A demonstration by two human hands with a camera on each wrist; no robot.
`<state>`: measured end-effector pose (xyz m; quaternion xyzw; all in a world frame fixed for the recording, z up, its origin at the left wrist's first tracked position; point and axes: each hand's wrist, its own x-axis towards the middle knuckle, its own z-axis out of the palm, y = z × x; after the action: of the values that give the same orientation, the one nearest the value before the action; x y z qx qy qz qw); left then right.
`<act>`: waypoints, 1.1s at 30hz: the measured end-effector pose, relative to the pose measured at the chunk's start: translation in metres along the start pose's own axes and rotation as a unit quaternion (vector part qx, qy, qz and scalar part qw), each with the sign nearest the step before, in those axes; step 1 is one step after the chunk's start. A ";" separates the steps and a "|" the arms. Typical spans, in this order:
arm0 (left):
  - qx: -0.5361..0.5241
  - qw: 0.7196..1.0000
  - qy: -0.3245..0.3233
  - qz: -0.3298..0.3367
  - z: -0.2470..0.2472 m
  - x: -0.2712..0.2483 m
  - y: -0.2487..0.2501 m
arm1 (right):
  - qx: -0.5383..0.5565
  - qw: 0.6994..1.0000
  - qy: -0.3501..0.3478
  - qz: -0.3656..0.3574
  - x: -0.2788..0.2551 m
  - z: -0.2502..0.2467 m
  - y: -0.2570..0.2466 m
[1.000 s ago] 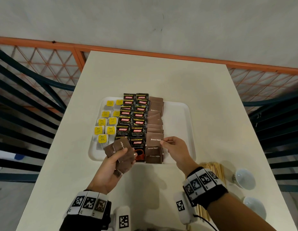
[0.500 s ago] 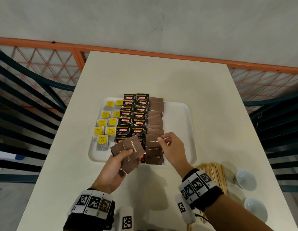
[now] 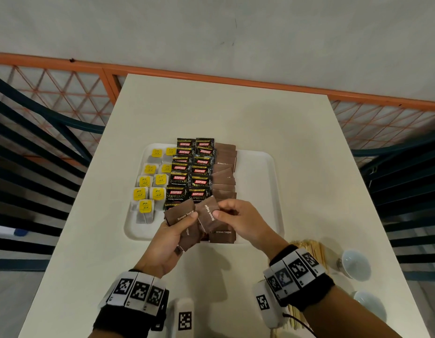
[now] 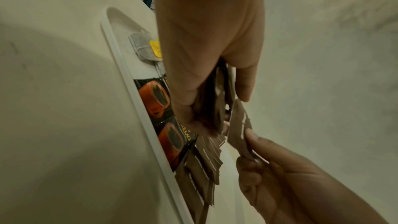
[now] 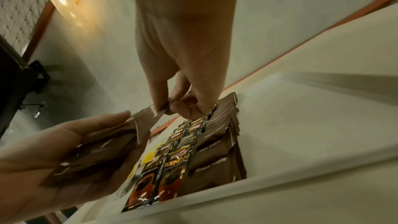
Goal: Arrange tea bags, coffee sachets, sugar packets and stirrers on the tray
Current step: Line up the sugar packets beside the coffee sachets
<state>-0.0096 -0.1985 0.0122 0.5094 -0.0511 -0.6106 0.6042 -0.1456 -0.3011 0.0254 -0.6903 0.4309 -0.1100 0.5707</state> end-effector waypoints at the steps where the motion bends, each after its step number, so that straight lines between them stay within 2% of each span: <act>1: -0.003 1.000 0.002 0.000 0.000 0.002 0.000 | -0.015 1.000 0.011 -0.013 0.000 0.000 0.001; 3: -0.023 1.000 0.005 0.004 0.000 0.004 -0.001 | -0.058 0.993 0.067 -0.079 0.000 -0.001 0.002; 5: -0.045 0.999 0.003 0.010 0.001 0.006 -0.001 | -0.098 0.974 0.101 -0.178 -0.001 0.000 0.004; 6: -0.051 0.999 -0.003 0.013 0.002 0.006 0.000 | -0.117 0.965 0.095 -0.215 -0.001 0.001 0.006; 8: -0.052 0.998 -0.005 0.021 0.002 0.007 0.000 | -0.154 0.958 0.063 -0.233 -0.003 0.003 0.009; 11: -0.034 0.999 0.009 0.029 0.000 0.009 0.001 | -0.138 0.970 0.039 -0.198 -0.005 0.003 0.013; 14: -0.013 0.999 0.017 0.032 -0.002 0.010 0.003 | -0.033 0.987 0.077 -0.134 -0.004 0.004 0.013; 16: -0.006 0.999 0.017 0.031 -0.001 0.010 0.003 | 0.057 0.994 0.077 -0.055 0.001 0.003 0.011; 19: -0.016 0.999 0.022 0.027 0.001 0.011 0.003 | 0.115 0.992 0.049 0.022 0.009 -0.002 0.008; 23: -0.101 0.994 0.047 0.008 -0.005 0.012 0.008 | 0.201 0.968 0.134 0.073 0.025 -0.021 0.014; 26: -0.132 0.990 0.052 0.008 -0.012 0.012 0.010 | 0.196 0.959 0.180 0.097 0.036 -0.032 0.021; 33: -0.145 0.989 0.026 0.020 -0.016 0.008 0.012 | 0.126 0.971 0.158 0.126 0.054 -0.024 0.029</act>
<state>0.0116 -0.1989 0.0085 0.4309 0.0434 -0.5859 0.6850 -0.1427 -0.3560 -0.0106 -0.5268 0.5818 -0.1980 0.5872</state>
